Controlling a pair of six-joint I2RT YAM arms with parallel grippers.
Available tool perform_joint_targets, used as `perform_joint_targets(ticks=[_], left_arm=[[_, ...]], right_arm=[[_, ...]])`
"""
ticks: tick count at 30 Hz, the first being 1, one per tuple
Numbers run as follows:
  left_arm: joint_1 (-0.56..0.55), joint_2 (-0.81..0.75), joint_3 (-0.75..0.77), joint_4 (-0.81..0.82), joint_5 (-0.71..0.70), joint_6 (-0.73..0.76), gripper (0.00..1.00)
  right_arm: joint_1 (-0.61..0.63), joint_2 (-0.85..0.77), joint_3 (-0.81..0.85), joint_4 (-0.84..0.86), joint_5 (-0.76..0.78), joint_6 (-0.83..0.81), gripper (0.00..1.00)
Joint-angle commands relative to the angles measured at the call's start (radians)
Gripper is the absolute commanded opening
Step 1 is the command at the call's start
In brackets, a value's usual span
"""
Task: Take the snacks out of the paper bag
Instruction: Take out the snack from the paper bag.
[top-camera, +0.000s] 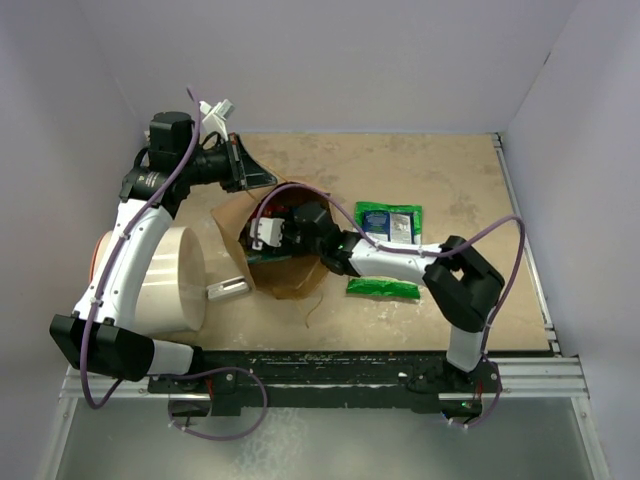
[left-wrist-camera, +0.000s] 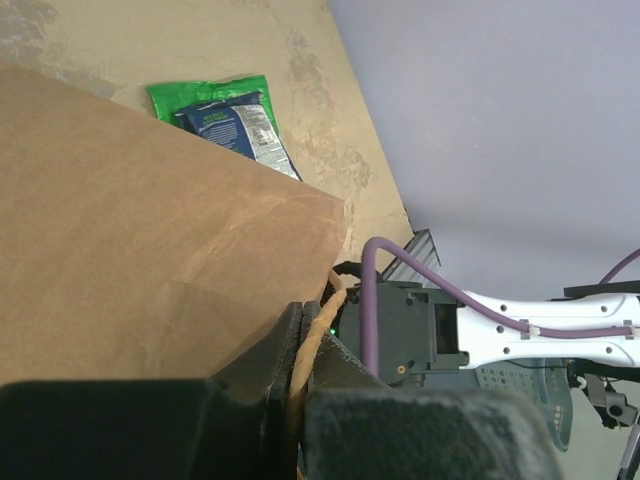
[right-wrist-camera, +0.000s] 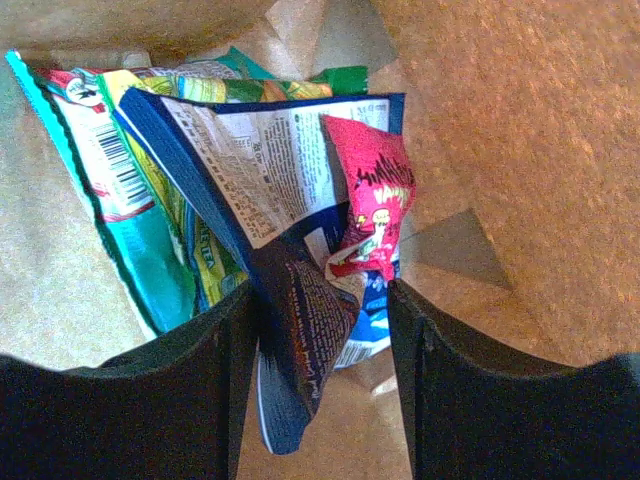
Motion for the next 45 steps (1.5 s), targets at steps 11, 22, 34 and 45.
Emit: perform_joint_targets(ticks=[11,22,34,45], left_arm=[[0.008,-0.031,0.007,0.029,0.011,0.003,0.0],[0.008,-0.033,0.004,0.033,0.011,-0.008,0.0],[0.008,-0.042,0.025,0.026,-0.043,0.008,0.0],[0.008,-0.044,0.026,0.055,-0.056,-0.012,0.0]], right_arm=[[0.001,0.075,0.046,0.09,-0.049,-0.154,0.58],[0.001,0.123,0.077,0.095,-0.078,-0.13,0.46],[0.001,-0.181,-0.04,-0.145,-0.23,-0.125,0.0],[-0.001,-0.541,-0.015,-0.618,-0.422,0.018,0.0]])
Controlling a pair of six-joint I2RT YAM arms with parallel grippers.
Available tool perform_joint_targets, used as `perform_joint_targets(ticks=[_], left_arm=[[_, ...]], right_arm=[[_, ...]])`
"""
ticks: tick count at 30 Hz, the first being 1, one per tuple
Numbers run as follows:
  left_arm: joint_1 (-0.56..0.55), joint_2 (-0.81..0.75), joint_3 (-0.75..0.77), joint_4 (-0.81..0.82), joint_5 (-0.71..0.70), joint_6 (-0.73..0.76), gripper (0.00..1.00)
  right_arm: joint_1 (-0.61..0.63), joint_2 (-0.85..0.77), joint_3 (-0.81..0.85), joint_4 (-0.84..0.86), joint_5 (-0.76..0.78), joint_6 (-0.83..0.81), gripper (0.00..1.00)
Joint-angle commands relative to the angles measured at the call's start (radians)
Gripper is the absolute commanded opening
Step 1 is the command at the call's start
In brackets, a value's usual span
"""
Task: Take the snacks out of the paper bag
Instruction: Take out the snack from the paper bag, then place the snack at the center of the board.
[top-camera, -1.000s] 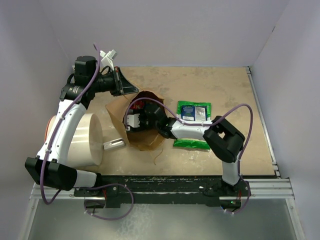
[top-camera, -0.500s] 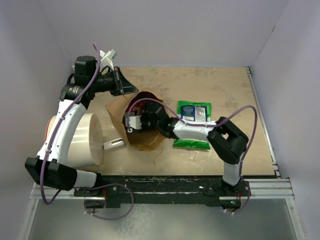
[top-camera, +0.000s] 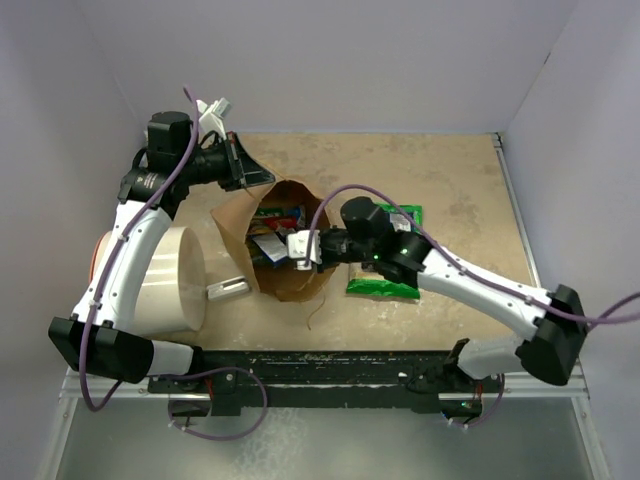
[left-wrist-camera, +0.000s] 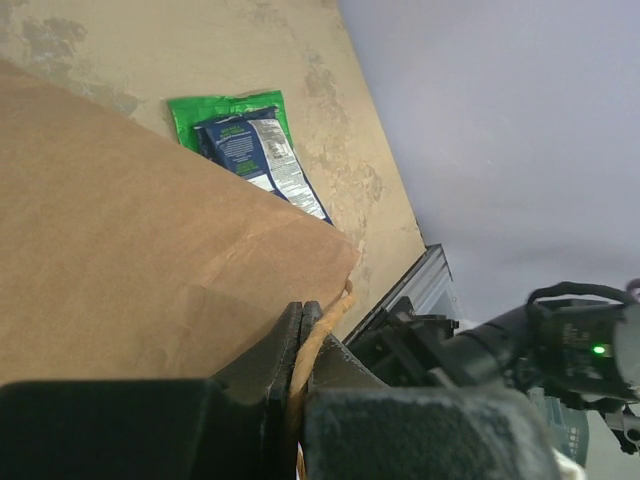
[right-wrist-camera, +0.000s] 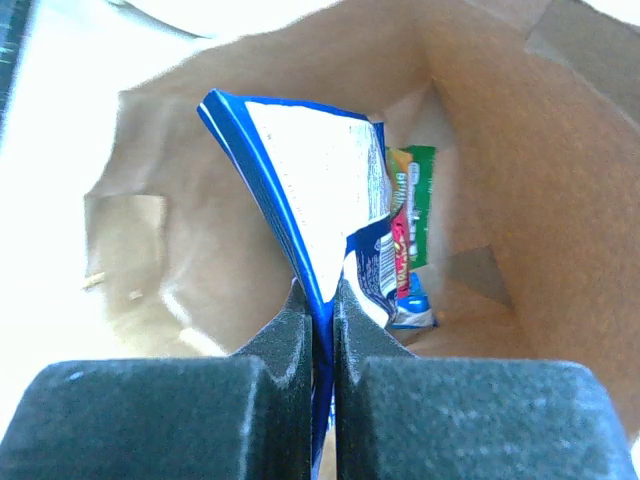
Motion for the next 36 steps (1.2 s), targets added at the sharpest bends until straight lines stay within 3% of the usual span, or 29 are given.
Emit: perform_joint_targets(ticks=[1,12,17,21,24,27,31,33,36], left_arm=[[0.008,-0.034,0.027,0.049,-0.011,-0.015,0.0],[0.008,-0.027,0.027,0.035,-0.019,-0.013,0.0],[0.008,-0.026,0.035,0.034,-0.027,-0.013,0.0],[0.008,-0.023,0.043,0.019,-0.03,0.0,0.0],[0.008,-0.025,0.045,0.013,-0.027,0.006,0.0],[0.01,-0.025,0.046,0.012,-0.022,0.012,0.0],[0.01,-0.026,0.035,0.018,-0.011,0.02,0.0],[0.01,-0.027,0.023,0.032,0.005,0.016,0.0],[0.009,-0.03,0.007,0.045,0.018,0.016,0.0]], right_arm=[[-0.003,-0.135,0.061,-0.275,-0.127,0.1,0.0],[-0.004,-0.476,0.255,-0.593,-0.028,0.224,0.0],[-0.004,-0.568,0.303,-0.69,0.229,0.188,0.0],[-0.004,-0.616,0.231,-0.661,0.5,0.141,0.0],[-0.009,-0.609,0.126,-0.642,0.576,0.099,0.0],[-0.076,-0.581,0.015,-0.577,0.55,0.065,0.0],[-0.282,-0.523,-0.16,-0.369,0.441,-0.007,0.0],[-0.381,-0.452,-0.187,-0.306,0.353,-0.041,0.0],[-0.43,-0.372,-0.223,-0.215,0.238,-0.141,0.0]])
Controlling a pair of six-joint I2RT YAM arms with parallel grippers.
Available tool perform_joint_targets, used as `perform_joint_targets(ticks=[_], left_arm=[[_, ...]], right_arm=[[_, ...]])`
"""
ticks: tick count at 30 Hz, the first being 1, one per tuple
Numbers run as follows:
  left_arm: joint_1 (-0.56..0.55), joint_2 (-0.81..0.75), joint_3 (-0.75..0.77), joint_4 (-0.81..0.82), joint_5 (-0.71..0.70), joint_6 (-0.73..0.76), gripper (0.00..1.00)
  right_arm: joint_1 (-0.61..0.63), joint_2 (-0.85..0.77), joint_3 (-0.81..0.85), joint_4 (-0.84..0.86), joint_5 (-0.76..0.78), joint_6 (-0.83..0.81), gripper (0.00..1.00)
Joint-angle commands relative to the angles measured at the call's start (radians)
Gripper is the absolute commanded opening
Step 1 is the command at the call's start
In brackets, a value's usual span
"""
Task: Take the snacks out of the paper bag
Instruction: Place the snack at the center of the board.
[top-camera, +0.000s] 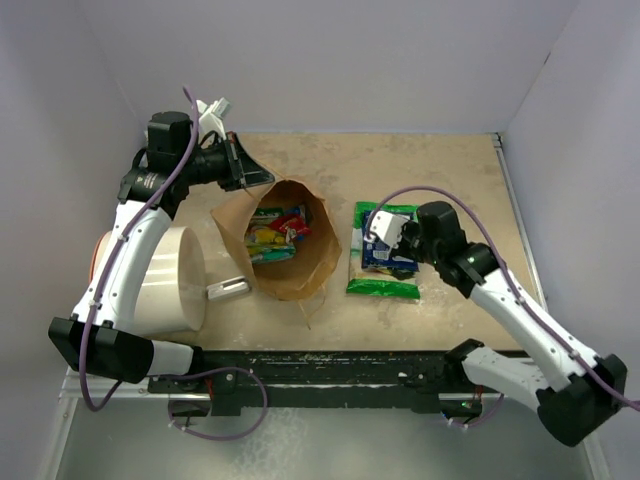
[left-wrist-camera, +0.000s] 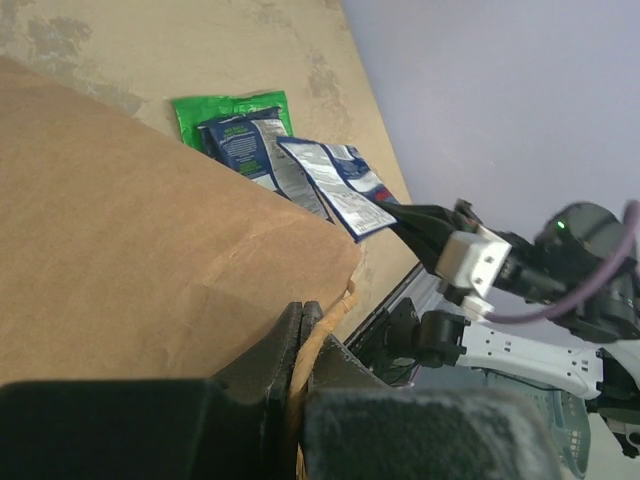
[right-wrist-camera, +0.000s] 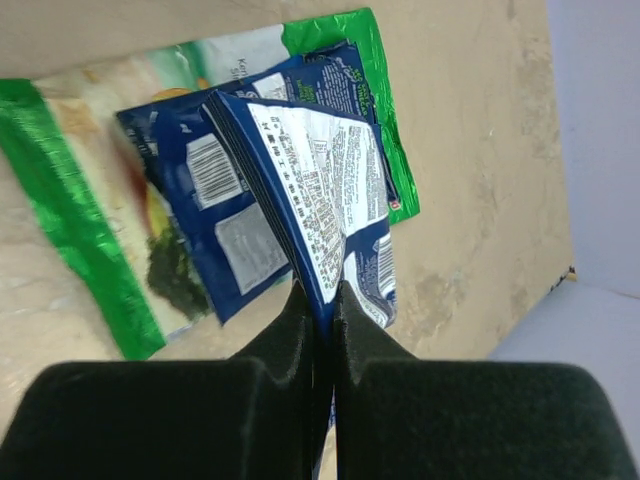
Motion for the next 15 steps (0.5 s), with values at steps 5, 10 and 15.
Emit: perform_joint_targets(ticks=[5,10,15], left_arm=[[0.009,-0.035,-0.009,0.061,0.05,0.009,0.0],[0.002,-0.037,-0.006,0.049,0.055,0.026,0.0],[-0.005,-0.045,-0.012,0.045,0.05,0.034,0.0]], right_arm=[[-0.081,0.129,-0.055,0.384,-0.245,-0.29,0.0],[-0.099,0.27,-0.009,0.243,-0.307,-0.411,0.0],[-0.102,0.262,-0.079,0.247,-0.321,-0.437,0.0]])
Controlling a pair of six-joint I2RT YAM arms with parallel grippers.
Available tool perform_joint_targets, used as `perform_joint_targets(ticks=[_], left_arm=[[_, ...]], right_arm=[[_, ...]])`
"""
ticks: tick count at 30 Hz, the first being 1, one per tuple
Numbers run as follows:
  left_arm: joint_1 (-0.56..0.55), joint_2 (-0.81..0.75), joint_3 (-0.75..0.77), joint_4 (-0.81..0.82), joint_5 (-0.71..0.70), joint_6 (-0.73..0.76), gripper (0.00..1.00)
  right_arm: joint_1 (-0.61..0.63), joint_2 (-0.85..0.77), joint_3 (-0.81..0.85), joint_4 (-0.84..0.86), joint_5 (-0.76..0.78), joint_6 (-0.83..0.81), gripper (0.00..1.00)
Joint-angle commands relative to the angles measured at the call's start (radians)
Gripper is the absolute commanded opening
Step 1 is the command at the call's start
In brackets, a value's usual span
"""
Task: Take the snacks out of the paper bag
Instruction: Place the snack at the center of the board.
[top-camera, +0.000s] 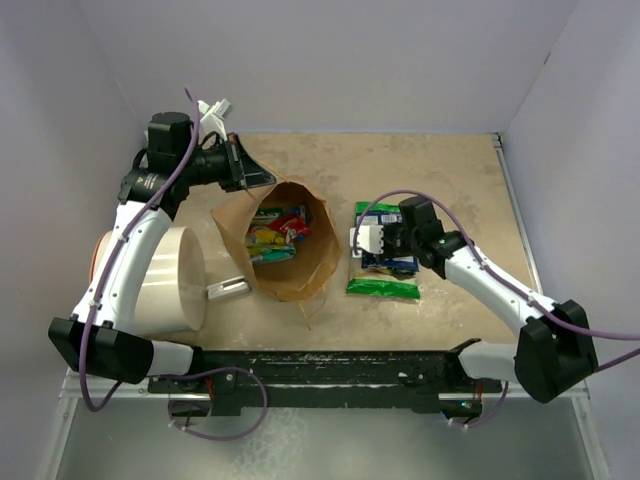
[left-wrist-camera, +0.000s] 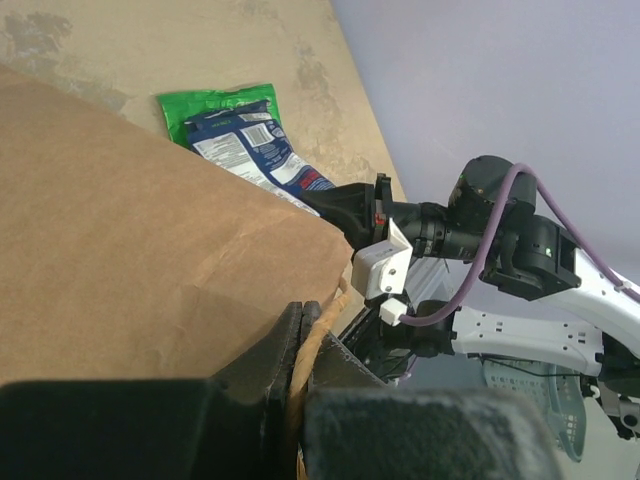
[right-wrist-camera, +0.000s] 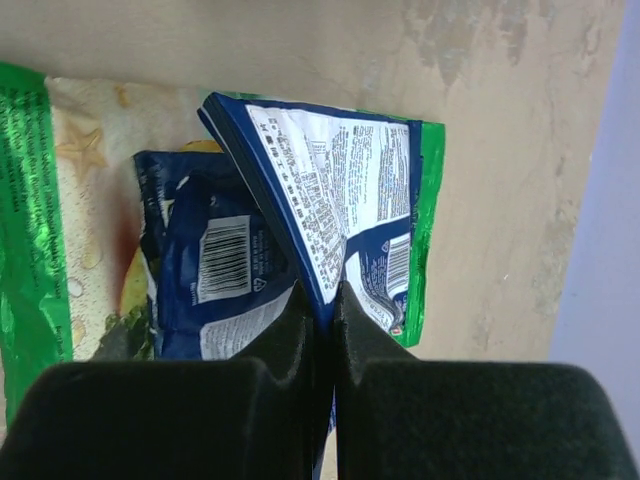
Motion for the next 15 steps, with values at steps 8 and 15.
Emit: perform_joint_targets(ticks=[8,15], left_arm=[[-0.006,-0.027,-0.004,0.047,0.019,0.021,0.0],[-0.01,-0.032,-0.017,0.057,0.019,0.012,0.0]], right_arm=[[-0.009,-0.087,-0.184,0.136,0.015,-0.067,0.0],[-0.009,-0.152,-0.167,0.073,0.019,-0.033,0.39]])
